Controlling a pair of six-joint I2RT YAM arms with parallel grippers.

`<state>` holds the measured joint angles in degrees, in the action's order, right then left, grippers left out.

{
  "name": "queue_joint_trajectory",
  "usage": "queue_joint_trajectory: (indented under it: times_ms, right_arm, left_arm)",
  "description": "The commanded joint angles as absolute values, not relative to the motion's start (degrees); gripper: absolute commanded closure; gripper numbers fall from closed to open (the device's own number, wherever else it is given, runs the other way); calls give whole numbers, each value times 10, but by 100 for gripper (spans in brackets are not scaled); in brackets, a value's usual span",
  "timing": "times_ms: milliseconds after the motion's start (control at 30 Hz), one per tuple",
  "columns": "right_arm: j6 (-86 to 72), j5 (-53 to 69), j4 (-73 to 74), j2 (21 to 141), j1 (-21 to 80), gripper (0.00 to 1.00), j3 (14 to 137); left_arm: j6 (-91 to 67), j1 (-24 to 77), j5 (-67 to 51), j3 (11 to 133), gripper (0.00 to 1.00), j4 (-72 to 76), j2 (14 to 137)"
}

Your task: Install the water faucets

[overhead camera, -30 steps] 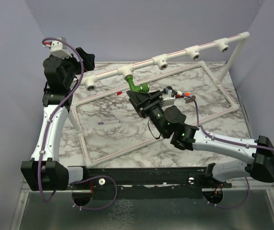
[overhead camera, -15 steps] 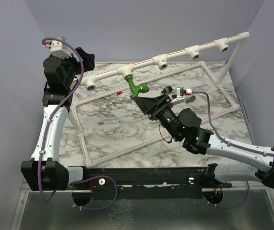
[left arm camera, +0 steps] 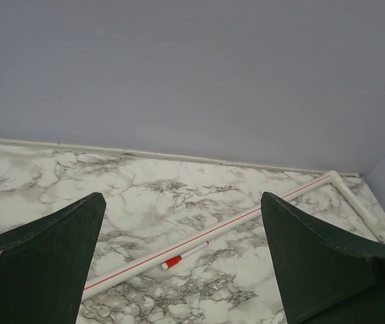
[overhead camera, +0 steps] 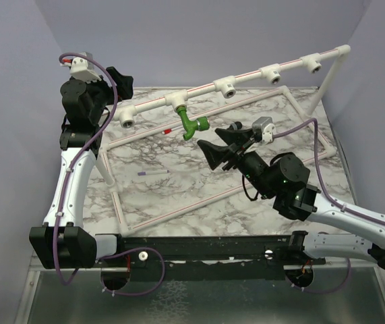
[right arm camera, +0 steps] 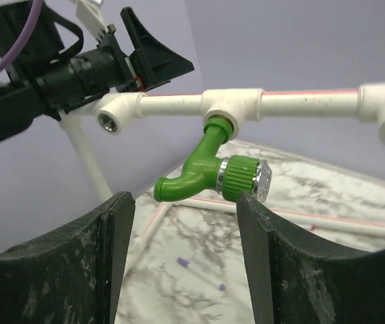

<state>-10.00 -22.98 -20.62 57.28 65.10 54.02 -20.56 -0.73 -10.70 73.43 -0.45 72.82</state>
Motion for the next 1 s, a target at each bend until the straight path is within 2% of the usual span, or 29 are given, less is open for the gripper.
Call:
queue_joint_trajectory:
  times_ms: [0, 167, 467, 767, 967]
  right_arm:
    - [189, -144, -174, 562, 654, 32, 570]
    - [379, -94, -149, 571, 654, 28, 574]
    - [619, -69, -126, 620, 655, 24, 590]
    - [774, -123, -205, 689, 655, 25, 589]
    - [844, -190, -278, 750, 664, 30, 599]
  left_arm:
    - [-209, -10, -118, 688, 1, -112, 767]
    - [-209, -10, -118, 688, 1, -112, 768]
    - [-209, -10, -118, 688, 1, -112, 770]
    - [-208, -10, -117, 688, 1, -112, 770]
    - [-208, -10, -116, 688, 1, -112, 768]
